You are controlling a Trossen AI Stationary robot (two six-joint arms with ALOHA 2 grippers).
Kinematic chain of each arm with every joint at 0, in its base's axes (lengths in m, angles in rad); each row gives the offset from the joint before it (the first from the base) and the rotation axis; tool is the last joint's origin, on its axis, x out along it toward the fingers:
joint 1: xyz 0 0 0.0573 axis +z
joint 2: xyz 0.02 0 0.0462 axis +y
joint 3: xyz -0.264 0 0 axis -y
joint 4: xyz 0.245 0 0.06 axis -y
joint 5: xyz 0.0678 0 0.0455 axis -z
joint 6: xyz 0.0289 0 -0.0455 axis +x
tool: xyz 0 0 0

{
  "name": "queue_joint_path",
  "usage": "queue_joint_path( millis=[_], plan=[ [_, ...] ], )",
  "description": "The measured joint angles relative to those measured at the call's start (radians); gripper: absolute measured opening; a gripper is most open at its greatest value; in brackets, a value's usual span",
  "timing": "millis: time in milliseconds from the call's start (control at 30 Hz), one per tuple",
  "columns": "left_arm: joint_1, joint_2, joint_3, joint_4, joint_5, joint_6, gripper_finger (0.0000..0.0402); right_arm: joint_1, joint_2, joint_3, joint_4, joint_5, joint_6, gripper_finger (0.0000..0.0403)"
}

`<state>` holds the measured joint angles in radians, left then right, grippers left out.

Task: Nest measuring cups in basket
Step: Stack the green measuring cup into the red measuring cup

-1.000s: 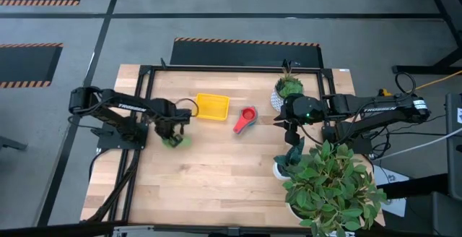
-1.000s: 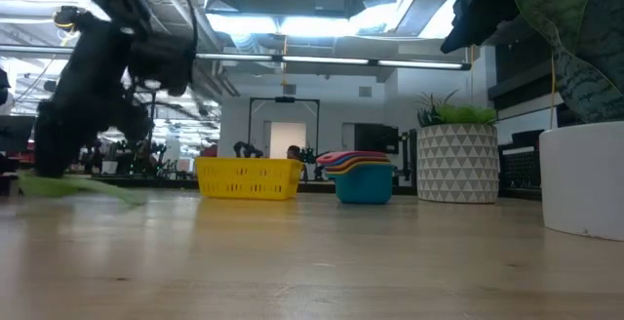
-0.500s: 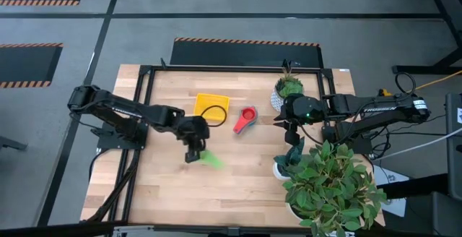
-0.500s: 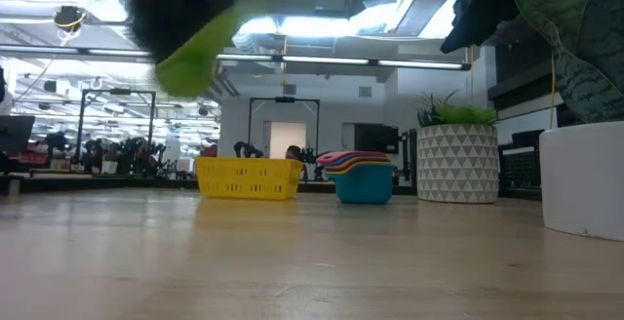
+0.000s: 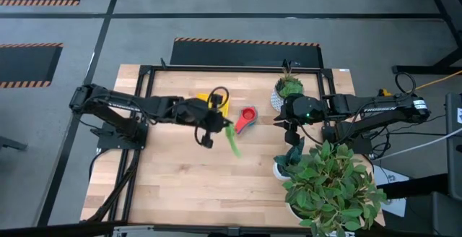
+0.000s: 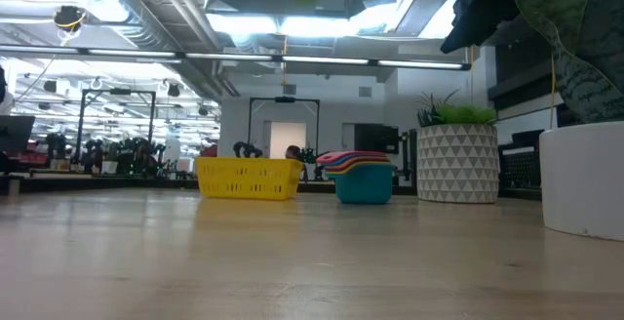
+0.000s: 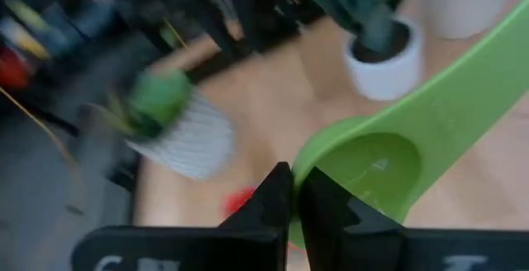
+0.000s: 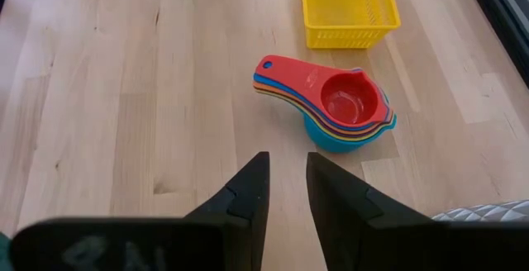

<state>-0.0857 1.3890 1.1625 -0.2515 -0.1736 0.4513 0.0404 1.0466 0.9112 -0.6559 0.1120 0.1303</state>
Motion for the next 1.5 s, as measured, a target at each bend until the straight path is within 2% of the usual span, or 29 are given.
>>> queue_joint_path(
  millis=[233, 400, 600, 900, 1200, 1400, 1500],
  plan=[
    [0.103, 0.09, 0.044, 0.062, 0.015, 0.397, 0.0011, 0.0, 0.0, 0.0, 0.004, 0.0, 0.0, 0.0087],
    [0.185, 0.187, 0.084, 0.061, 0.128, 0.52, 0.0011, 0.0, 0.0, 0.0, 0.01, 0.0, 0.004, 0.0087],
    [0.26, 0.311, 0.116, 0.084, 0.215, 0.528, 0.0011, 0.0, 0.01, 0.0, 0.042, 0.0, 0.047, 0.0087],
    [0.324, 0.434, 0.118, 0.142, 0.225, 0.528, 0.0011, 0.0, 0.1, 0.0, 0.136, 0.001, 0.041, 0.0087],
    [0.343, 0.45, 0.118, 0.16, 0.225, 0.528, 0.0012, -0.007, 0.229, 0.0, 0.22, 0.012, -0.015, 0.0087],
    [0.343, 0.45, 0.118, 0.161, 0.225, 0.527, 0.0012, -0.048, 0.281, 0.0, 0.23, 0.146, -0.008, 0.0087],
    [0.343, 0.45, 0.118, 0.161, 0.22, 0.527, 0.0012, -0.077, 0.297, 0.0, 0.242, 0.159, -0.008, 0.0087]
  ],
)
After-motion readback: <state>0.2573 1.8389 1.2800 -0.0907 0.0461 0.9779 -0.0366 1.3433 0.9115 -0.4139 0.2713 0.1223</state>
